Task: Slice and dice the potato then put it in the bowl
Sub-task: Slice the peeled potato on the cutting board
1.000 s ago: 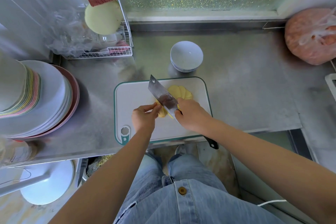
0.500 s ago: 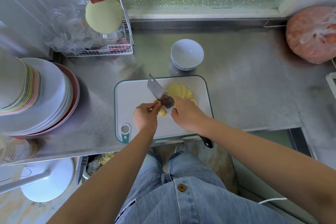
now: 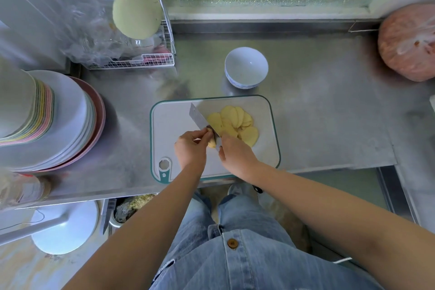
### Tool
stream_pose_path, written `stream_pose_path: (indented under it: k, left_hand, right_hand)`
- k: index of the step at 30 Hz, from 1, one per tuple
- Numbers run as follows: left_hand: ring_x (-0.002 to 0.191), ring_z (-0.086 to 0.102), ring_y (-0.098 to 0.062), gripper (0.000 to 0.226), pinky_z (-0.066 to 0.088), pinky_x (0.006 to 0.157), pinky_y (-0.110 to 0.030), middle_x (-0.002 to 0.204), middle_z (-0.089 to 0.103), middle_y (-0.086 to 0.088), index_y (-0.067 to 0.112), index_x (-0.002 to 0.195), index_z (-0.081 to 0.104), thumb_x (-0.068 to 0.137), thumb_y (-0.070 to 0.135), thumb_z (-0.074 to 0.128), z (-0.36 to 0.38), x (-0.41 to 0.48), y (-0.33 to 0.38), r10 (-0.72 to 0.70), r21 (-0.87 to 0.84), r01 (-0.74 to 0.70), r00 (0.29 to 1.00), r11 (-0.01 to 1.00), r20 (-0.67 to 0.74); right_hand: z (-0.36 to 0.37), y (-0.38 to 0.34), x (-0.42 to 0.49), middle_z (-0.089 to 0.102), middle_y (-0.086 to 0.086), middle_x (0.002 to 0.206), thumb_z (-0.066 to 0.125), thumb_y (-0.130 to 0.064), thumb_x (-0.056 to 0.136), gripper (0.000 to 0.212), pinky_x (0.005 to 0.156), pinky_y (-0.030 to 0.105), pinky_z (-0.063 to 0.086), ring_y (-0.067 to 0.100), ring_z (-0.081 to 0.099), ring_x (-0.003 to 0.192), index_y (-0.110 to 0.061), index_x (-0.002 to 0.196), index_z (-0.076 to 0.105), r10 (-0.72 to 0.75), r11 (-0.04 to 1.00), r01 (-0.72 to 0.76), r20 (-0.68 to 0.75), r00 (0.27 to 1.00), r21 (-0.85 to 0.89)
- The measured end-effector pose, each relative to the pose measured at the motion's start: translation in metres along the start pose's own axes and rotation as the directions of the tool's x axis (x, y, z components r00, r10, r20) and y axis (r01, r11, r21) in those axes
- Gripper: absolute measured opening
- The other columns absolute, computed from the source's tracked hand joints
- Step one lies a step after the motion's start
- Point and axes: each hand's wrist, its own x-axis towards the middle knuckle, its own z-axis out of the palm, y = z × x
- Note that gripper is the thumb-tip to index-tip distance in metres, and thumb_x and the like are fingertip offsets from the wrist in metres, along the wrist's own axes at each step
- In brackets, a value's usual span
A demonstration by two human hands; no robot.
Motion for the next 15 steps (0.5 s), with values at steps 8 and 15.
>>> stream_pose_path:
  k: [8,15]
  left_hand:
    - [0.067,0.058,0.002,0.023,0.038,0.053,-0.005,0.101,0.060,0.006,0.013,0.100,0.066,0.086,0.031,0.070,-0.004,-0.003,0.004,0.180,0.203,-0.188,0.982,0.961,0.059]
    - [0.077,0.065,-0.009,0.020,0.046,0.061,-0.022,0.094,0.068,0.007,0.019,0.096,0.064,0.083,0.032,0.072,-0.010,0.003,0.009,0.217,0.350,-0.249,0.968,0.903,0.126]
  right_hand:
    - [0.009,0.010,0.000,0.061,0.014,0.097,0.036,-0.021,0.100,0.026,0.065,0.033,0.041,0.029,0.060,0.087,-0.004,0.116,0.048,-0.026,0.998,0.025,-0.007,1.000,-0.057]
    - [-0.015,0.017,0.004,0.061,0.013,0.098,0.039,-0.020,0.099,0.028,0.066,0.030,0.035,0.027,0.059,0.088,-0.005,0.122,0.046,-0.034,0.999,0.033,0.006,0.999,0.026]
